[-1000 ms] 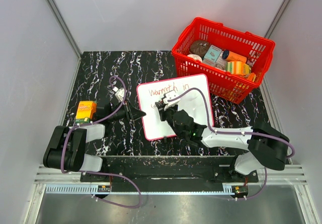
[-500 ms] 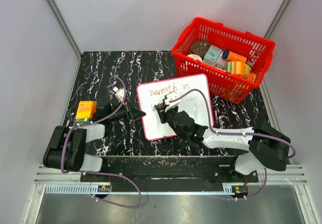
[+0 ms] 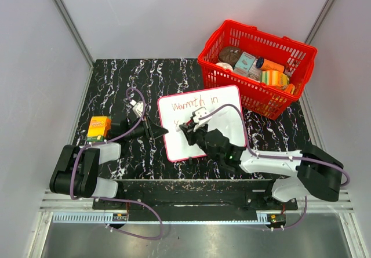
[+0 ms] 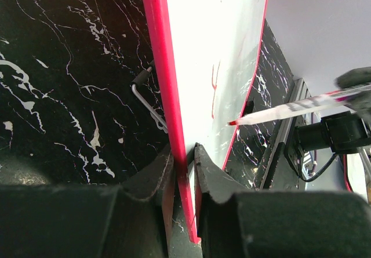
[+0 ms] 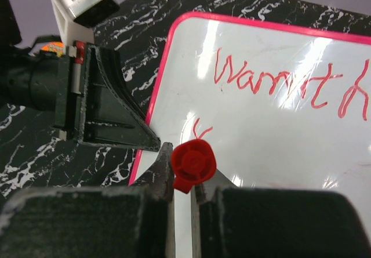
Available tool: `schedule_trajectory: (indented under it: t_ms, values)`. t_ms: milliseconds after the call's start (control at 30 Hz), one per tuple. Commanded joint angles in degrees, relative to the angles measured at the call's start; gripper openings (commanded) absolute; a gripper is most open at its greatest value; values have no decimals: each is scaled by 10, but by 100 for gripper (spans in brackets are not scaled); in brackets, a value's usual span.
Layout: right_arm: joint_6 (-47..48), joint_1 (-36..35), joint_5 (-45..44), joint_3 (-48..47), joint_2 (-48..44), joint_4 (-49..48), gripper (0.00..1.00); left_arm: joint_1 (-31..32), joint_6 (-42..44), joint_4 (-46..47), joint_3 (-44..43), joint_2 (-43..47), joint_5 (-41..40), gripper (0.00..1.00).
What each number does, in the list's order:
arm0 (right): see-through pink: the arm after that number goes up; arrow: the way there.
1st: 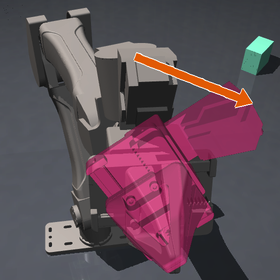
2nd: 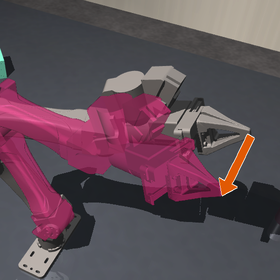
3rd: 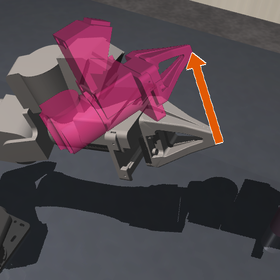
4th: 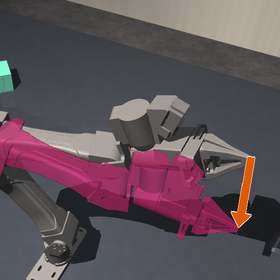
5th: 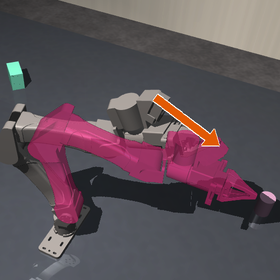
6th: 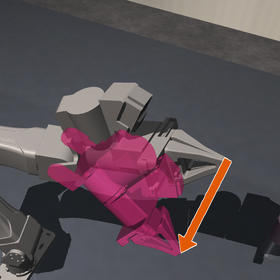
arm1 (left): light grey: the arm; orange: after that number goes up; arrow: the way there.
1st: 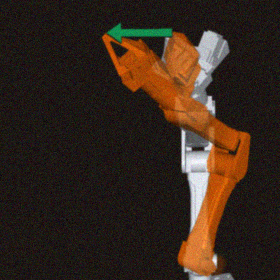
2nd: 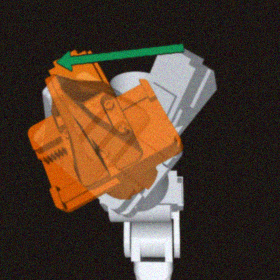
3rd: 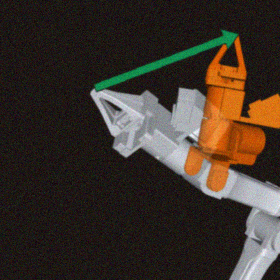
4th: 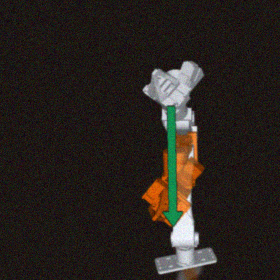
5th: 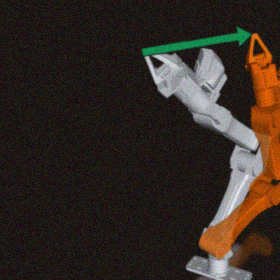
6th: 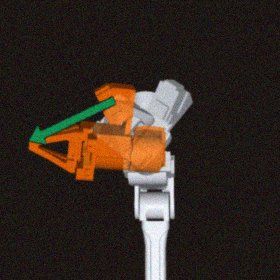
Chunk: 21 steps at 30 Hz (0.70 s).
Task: Write a sentence on the whiteboard
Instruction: Write on the whiteboard with the whiteboard.
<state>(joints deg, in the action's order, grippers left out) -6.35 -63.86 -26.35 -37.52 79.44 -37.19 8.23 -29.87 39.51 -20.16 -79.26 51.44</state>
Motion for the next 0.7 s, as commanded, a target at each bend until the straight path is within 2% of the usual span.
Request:
schedule_trajectory:
  t_ms: [0,167,300,667]
  values:
    - [3,0,21,-5,-59,-26,0,2,35,31,-10,-1,-5,0]
    - [-22,40,9,-23,-78,0,0,3,34,29,-11,0,-5,0]
    - [-58,100,57,-21,-75,9,0,3,35,29,-11,0,-5,0]
    - [-46,106,93,-36,-50,7,0,3,37,29,-12,0,-6,0]
